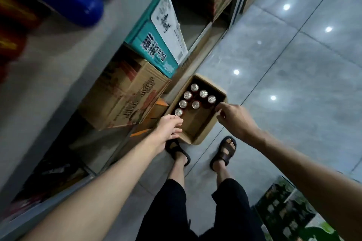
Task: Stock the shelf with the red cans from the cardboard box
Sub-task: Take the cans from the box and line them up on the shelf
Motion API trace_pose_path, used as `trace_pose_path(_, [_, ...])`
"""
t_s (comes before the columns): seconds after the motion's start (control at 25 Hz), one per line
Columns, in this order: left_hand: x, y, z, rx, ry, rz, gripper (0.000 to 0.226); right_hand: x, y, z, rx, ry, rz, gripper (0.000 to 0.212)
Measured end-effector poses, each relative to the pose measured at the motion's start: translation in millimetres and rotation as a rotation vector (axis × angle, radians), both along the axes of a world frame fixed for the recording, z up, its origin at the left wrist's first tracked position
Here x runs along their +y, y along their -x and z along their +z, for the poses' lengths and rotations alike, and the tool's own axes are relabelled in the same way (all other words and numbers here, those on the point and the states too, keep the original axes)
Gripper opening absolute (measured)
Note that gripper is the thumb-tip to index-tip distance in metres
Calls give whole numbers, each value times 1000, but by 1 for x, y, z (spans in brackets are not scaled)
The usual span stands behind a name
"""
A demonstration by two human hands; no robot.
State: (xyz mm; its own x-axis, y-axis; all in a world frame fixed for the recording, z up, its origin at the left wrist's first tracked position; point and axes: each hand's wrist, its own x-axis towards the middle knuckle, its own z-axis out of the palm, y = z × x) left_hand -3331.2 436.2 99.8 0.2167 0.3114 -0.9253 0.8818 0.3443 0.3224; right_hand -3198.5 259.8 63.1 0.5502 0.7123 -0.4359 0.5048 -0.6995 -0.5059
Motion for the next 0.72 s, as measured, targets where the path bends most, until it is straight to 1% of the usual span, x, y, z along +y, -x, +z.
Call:
trace_pose_path(0.08, [-4, 3, -78, 103, -16, 85, 20, -5, 8, -85, 55, 138, 16, 24])
trace_pose_path(0.16, [-6, 9, -165, 218, -39, 150, 20, -1, 14, -179, 47, 235, 22, 38])
trace_pose_path(0.28, [-5, 25, -280, 329, -88, 248, 19, 19, 18, -302, -18, 285, 84, 55])
trace_pose_path(0.4, [4, 38, -377, 394, -136, 300, 21, 55, 19, -414, -104, 269, 91, 59])
trace_pose_path(0.48, [9, 42, -420, 389, -116, 309, 33, 78, 21, -468, -165, 271, 131, 63])
trace_pose_path(0.56, [13, 41, -442, 399, -81, 302, 37, 92, 25, -501, -213, 297, 212, 63])
trace_pose_path(0.64, [16, 40, -453, 417, -58, 290, 29, 104, 31, -525, -230, 314, 250, 60])
trace_pose_path(0.72, [18, 43, -456, 435, -49, 278, 22, 114, 34, -536, -228, 304, 228, 48])
